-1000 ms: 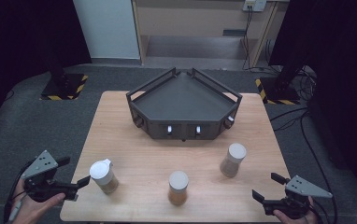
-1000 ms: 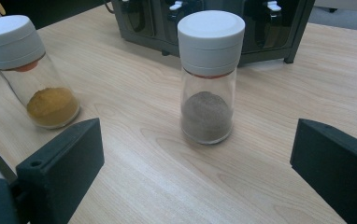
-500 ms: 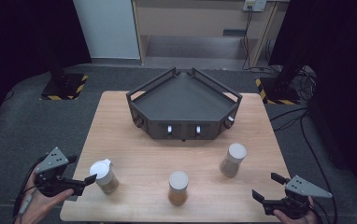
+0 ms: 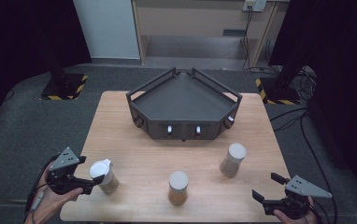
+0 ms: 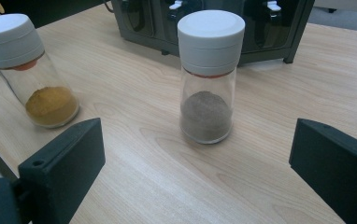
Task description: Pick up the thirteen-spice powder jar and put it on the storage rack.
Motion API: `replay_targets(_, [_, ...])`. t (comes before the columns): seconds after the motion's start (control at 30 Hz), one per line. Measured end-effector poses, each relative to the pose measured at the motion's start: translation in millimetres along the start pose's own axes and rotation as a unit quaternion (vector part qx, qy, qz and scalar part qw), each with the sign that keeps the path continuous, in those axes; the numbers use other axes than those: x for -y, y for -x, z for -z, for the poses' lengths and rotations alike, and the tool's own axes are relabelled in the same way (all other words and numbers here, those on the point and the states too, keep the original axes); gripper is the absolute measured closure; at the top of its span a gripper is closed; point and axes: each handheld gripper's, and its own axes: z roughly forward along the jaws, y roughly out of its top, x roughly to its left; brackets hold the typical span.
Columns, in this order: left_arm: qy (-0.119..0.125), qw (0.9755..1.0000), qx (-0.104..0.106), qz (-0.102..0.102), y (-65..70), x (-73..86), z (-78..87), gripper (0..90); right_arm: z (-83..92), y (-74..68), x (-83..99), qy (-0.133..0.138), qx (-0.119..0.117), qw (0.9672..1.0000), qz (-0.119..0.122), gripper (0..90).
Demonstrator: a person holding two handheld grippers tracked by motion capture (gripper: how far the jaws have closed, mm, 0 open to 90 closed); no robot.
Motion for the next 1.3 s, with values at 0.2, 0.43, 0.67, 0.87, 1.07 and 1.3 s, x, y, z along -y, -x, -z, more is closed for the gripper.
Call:
replay_targets(0.2, [-0.007,1.0,0.0,-0.002,1.6,0.9,-8.3,3.4,-0.4,-0.1,-0.6,-0.002,-0.001,1.0,0.001,4.3])
replay_targets(0.43, [-0.007,0.9999,0.006,0.005,-0.7,4.1,-18.1,4.3,-0.6,0.4,-0.4,-0.002,-0.003,1.0,0.001,4.3])
replay_targets(0.67, [-0.009,0.9999,0.011,0.007,-1.4,8.1,-26.6,6.1,-0.4,0.3,-0.3,-0.002,-0.002,1.0,0.001,4.3])
replay_targets(0.87, [-0.009,0.9998,0.012,0.01,-2.3,13.4,-32.4,8.0,-0.6,0.3,-0.5,-0.003,-0.003,1.0,0.001,4.3])
replay_targets(1.07, [-0.011,0.9998,0.007,0.013,-2.6,17.0,-36.2,9.1,-0.7,0.3,-0.7,-0.003,-0.003,1.0,0.0,4.3])
replay_targets(1.3, [-0.007,0.9998,0.004,0.015,-1.6,22.1,-37.4,11.3,-0.9,0.0,-1.1,-0.005,-0.002,1.0,0.0,4.4])
